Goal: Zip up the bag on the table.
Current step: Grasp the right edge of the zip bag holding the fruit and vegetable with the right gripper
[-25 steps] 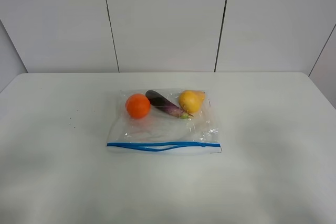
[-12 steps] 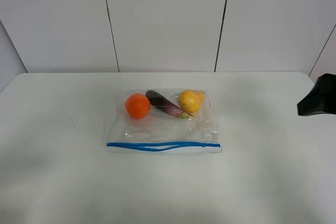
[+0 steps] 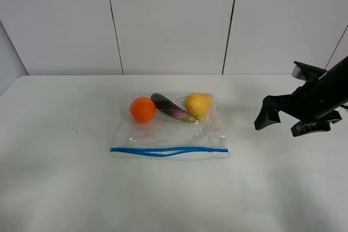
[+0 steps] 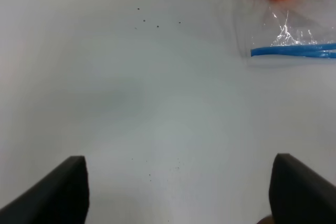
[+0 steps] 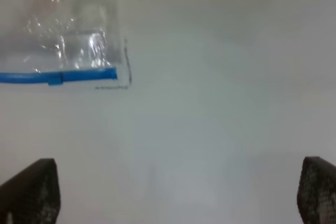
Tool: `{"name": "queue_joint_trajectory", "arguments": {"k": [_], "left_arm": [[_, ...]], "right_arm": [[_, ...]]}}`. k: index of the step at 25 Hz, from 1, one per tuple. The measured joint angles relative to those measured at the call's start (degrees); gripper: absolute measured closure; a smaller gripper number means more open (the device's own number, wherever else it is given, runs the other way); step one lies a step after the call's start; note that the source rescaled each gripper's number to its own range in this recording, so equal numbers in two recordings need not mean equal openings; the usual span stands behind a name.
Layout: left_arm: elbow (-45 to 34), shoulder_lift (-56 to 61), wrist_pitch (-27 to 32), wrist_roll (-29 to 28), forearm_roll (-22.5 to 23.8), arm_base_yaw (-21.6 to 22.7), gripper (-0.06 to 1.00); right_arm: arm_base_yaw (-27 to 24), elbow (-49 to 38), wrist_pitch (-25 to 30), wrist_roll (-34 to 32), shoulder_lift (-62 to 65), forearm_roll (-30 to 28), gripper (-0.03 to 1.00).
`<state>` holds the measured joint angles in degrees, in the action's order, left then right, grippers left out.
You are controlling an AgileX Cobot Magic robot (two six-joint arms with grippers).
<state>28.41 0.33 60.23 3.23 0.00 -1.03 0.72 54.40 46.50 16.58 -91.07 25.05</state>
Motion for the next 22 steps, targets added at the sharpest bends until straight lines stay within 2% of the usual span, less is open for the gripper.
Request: {"name": "queue_joint_trajectory", "arguments": {"k": [4, 12, 18, 22], "left_arm": [[0.00, 0.00, 0.00, 0.00, 0.00, 0.00, -0.06], [0.00, 0.00, 0.00, 0.00, 0.00, 0.00, -0.06], [0.00, 0.00, 0.00, 0.00, 0.00, 0.00, -0.06], [0.00, 0.00, 0.00, 0.00, 0.00, 0.00, -0.06]], "right_arm": [[-0.40, 0.04, -2.17, 8.64, -5.75, 8.34, -0.02], [-2.51, 0.11, -1.98, 28.52, -13.93, 25.41, -0.01], [-6.97, 0.17, 4.35, 41.54, -20.61, 37.07, -0.01], [-7.15, 0.20, 8.81, 47.97, -23.98, 43.22, -0.01]]}}
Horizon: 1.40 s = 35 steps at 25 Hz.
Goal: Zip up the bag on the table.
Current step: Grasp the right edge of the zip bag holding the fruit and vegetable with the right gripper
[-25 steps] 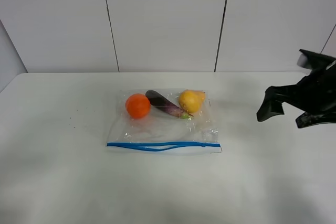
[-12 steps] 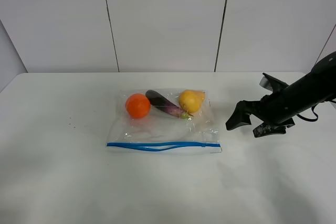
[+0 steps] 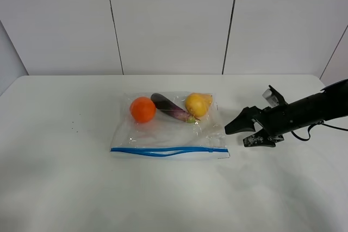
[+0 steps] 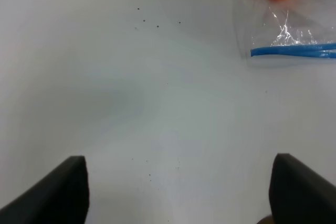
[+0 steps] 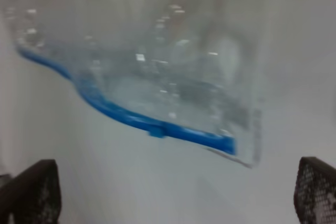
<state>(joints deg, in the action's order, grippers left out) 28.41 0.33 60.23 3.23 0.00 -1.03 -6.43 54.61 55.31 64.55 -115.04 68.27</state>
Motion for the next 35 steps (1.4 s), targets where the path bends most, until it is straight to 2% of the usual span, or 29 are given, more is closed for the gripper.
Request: {"name": "queue_joint_trajectory", "arguments": {"k": [4, 13, 35], "left_arm": [[0.00, 0.00, 0.00, 0.00, 0.00, 0.00, -0.06], [0.00, 0.00, 0.00, 0.00, 0.00, 0.00, -0.06], [0.00, 0.02, 0.00, 0.00, 0.00, 0.00, -0.06]], "right_arm": [[0.00, 2.29, 0.89, 1.02, -2.26, 0.25, -0.01], [0.00, 10.35, 5.76, -1.79, -7.84, -1.11, -0.01], [3.90, 10.87, 7.11, 1.40, -12.43, 1.15, -0.01]]}}
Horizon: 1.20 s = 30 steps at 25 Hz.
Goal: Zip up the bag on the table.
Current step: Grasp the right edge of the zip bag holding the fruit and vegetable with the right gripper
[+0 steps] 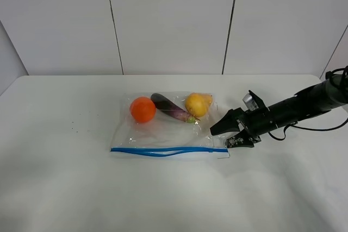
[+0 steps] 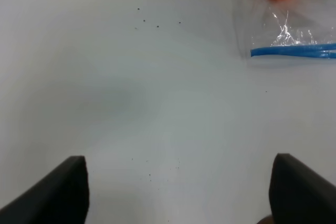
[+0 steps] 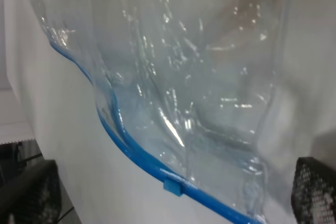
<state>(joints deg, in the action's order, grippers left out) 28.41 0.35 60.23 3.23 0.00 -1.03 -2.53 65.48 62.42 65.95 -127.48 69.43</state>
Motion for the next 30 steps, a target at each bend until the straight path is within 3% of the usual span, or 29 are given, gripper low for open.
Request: {"name": "queue_joint_trajectory", "arguments": {"k": [15, 19, 23, 26, 30], "left_arm": [[0.00, 0.00, 0.00, 0.00, 0.00, 0.00, -0.06], [0.00, 0.00, 0.00, 0.00, 0.00, 0.00, -0.06], [0.00, 0.00, 0.00, 0.00, 0.00, 0.00, -0.06], [0.00, 0.00, 0.00, 0.00, 0.00, 0.00, -0.06], [0.00, 0.00, 0.00, 0.00, 0.00, 0.00, -0.06]], "right_arm": [[1.29, 0.00, 1.75, 1.36, -1.96, 3.40, -0.01], [1.29, 0.00, 2.00, 1.57, -2.33, 3.77, 0.04], [1.29, 0.00, 1.82, 1.69, -2.55, 3.51, 0.17], [1.29, 0.00, 1.93, 1.75, -2.73, 3.19, 0.36], [1.29, 0.00, 2.11, 1.75, -2.73, 2.57, 0.79]]}}
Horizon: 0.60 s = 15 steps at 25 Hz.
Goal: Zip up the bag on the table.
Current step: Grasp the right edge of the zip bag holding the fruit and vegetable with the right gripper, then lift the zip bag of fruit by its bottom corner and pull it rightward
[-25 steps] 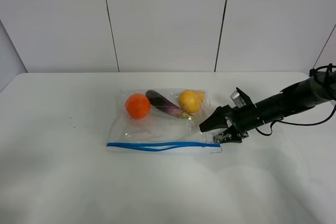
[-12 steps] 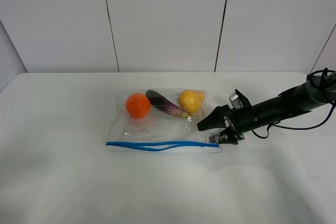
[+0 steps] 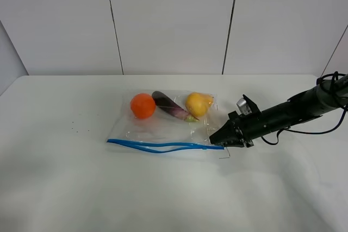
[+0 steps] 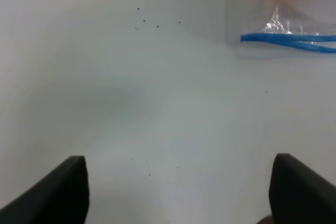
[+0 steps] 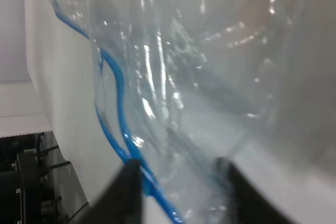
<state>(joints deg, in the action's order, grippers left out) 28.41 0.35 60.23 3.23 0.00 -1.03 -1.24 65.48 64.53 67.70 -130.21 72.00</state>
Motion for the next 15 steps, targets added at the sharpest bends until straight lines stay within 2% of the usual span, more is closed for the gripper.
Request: {"name": "queue_joint_trajectory", "arguments": {"k": [1, 2, 15], "left_arm": [[0.00, 0.00, 0.00, 0.00, 0.00, 0.00, -0.06], [0.00, 0.00, 0.00, 0.00, 0.00, 0.00, -0.06], [0.00, 0.00, 0.00, 0.00, 0.00, 0.00, -0.06]], "right_arm": [[0.00, 0.00, 0.22, 0.00, 0.00, -0.05, 0.91], [0.00, 0.00, 0.35, 0.00, 0.00, -0.10, 0.97], [0.00, 0.00, 3.84, -0.24, 0.00, -0.16, 0.97]]}}
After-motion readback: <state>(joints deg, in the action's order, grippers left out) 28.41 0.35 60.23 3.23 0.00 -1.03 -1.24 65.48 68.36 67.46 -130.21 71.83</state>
